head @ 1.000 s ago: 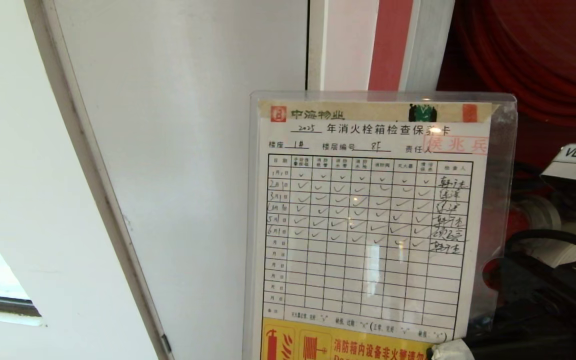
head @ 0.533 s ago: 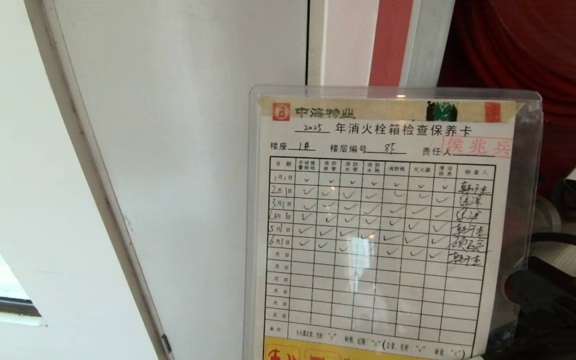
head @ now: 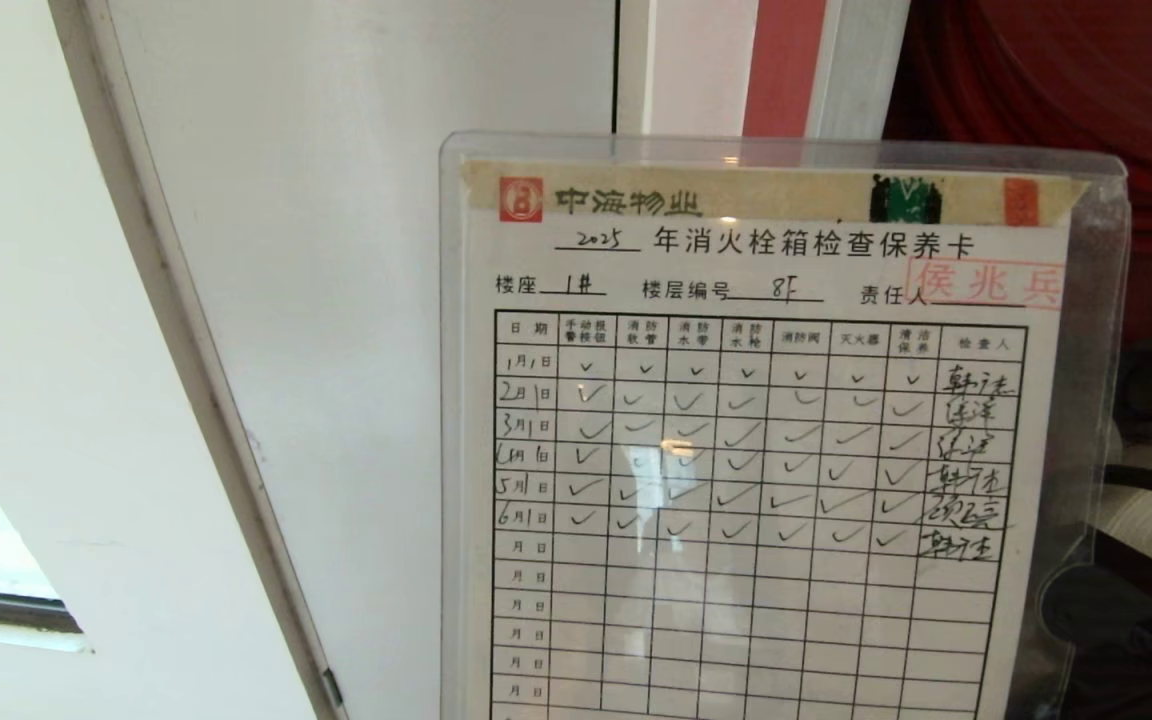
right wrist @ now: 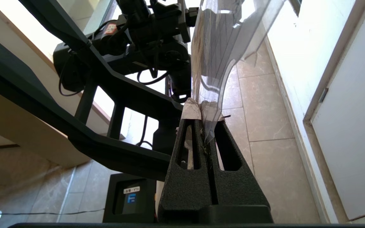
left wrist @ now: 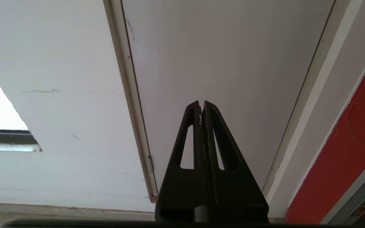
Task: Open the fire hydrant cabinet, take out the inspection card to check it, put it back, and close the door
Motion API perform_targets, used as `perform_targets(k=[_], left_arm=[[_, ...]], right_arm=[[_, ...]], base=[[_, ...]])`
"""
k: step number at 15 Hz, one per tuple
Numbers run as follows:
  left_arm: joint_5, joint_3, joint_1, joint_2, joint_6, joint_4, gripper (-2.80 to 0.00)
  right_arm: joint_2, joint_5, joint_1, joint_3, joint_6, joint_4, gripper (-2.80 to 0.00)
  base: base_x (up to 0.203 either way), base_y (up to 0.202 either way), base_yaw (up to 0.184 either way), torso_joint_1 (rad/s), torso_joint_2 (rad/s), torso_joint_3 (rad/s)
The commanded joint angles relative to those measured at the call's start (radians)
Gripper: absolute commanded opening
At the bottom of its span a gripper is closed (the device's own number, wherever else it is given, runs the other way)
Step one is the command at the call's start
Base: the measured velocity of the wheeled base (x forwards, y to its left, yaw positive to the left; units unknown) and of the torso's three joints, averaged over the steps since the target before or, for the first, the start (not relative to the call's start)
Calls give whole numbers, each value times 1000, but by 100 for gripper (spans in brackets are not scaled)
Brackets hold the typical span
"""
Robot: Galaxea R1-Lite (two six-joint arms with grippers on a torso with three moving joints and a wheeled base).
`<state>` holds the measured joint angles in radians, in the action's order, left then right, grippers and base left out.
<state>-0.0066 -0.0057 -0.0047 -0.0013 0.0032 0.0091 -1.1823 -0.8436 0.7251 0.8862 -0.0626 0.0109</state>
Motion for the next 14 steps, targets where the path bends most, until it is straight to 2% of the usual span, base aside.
perform_targets(k=[1,14], left_arm=[[0,1,0,1,0,0,-280],[-1,1,0,1,-1,0,-280]], right_arm=[[-3,-5,11,2,0,0,-280],[-8,-4,14,4,0,-5,-280]], base=[[0,0,0,0,0,0],[0,0,0,0,0,0]])
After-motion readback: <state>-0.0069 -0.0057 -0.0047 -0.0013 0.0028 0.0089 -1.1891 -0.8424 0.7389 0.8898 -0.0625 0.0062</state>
